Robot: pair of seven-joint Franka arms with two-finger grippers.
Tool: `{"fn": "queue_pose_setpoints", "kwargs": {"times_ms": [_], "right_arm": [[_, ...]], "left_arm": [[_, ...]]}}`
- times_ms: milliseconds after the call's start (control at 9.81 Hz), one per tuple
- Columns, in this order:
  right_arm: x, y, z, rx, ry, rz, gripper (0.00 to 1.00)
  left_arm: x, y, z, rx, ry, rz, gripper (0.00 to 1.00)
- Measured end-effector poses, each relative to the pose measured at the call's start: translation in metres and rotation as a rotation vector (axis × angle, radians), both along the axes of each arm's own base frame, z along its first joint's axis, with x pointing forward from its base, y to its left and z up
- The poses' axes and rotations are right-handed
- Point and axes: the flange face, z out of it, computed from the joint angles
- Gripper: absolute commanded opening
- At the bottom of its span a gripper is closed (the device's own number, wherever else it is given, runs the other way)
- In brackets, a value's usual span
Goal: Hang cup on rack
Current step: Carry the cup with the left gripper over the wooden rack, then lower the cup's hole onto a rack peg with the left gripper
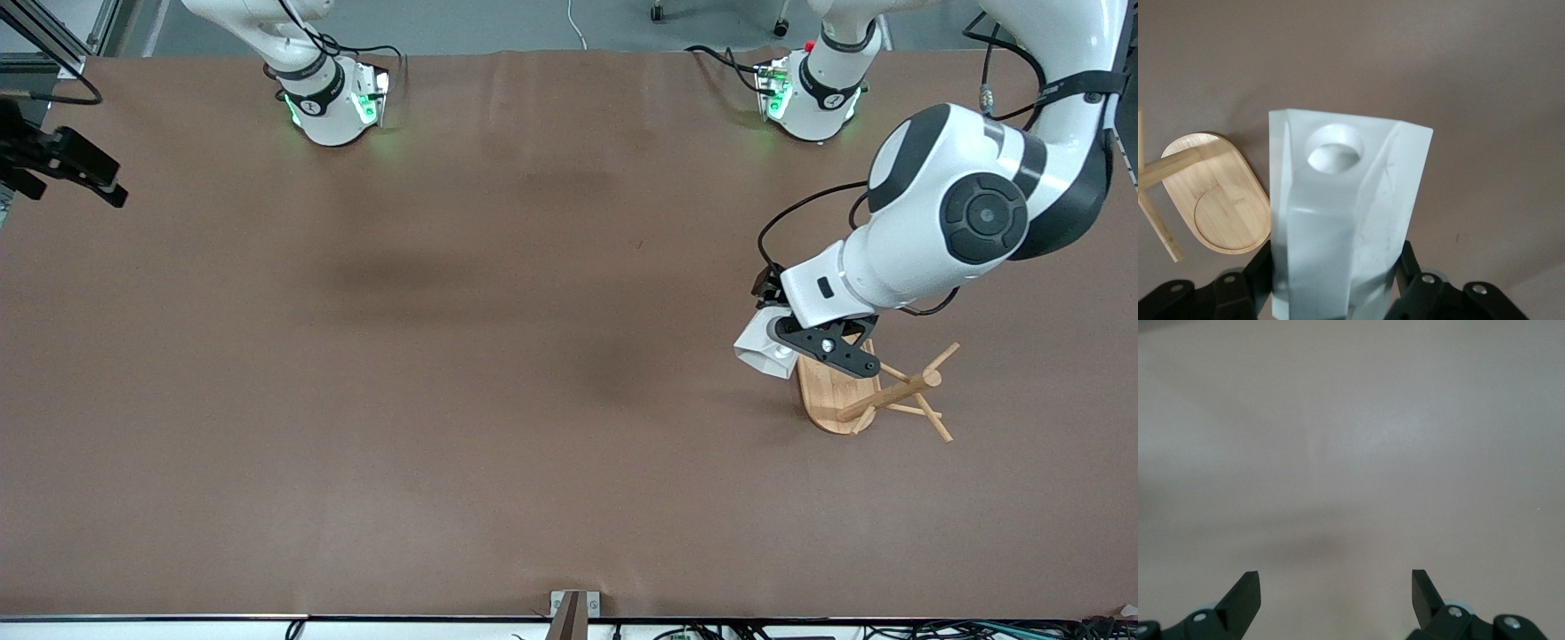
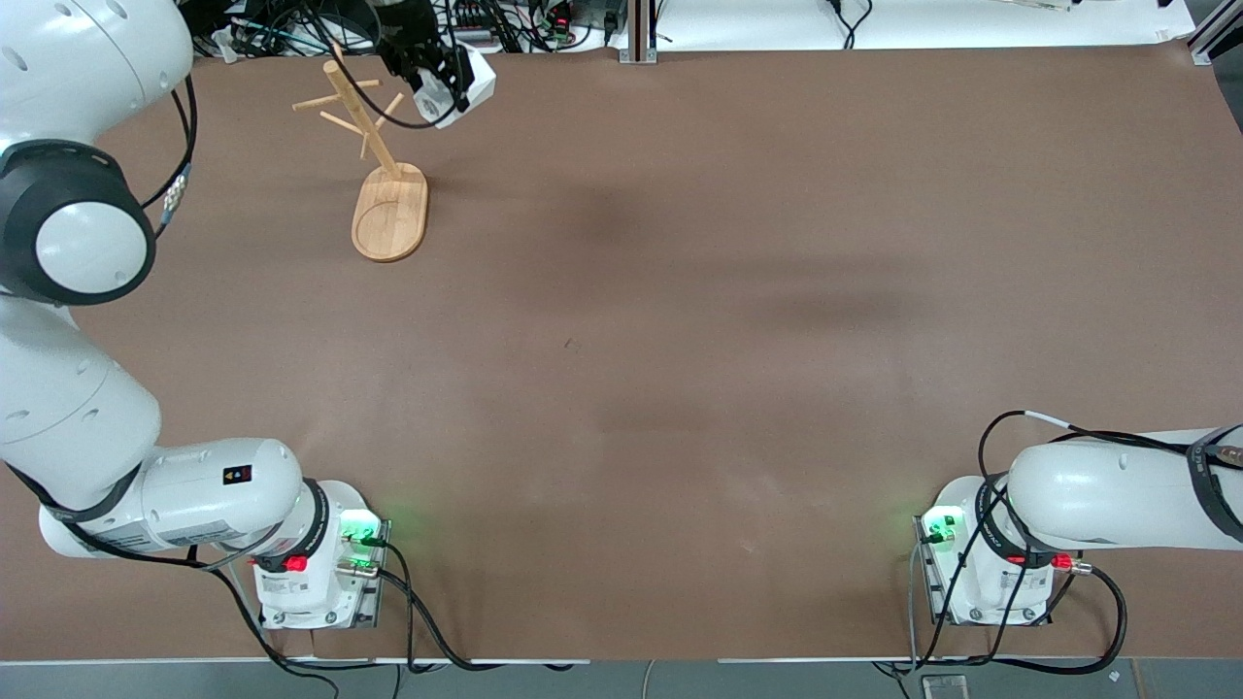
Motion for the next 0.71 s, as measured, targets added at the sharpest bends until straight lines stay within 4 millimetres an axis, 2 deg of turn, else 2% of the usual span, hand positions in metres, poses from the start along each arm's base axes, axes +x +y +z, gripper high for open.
{"fn": "queue_pose_setpoints", "kwargs": {"times_ms": [102,306,510,713], "right_arm": [[0.003,-0.004,0.005,0.001,0.000,-0.007,1.00],[0.013,-0.009,-0.001,0.001,0.061,-0.016,1.00],[0.025,-0.012,-0.005,0.000,0.092,-0.021,1.00],[0.028,-0.013,-0.004,-0.002,0.091,-0.024,1.00]], "left_arm": [[-0.003,0.013,-0.009,-0.022,-0.001,0.016,0.00],[-0.004,0.045,-0.018,-0.044,0.012,0.048,0.00],[-0.004,0.065,-0.032,-0.042,-0.008,0.047,0.00],[-0.002,0.083,-0.048,-0.044,-0.030,0.027,0.00]]}}
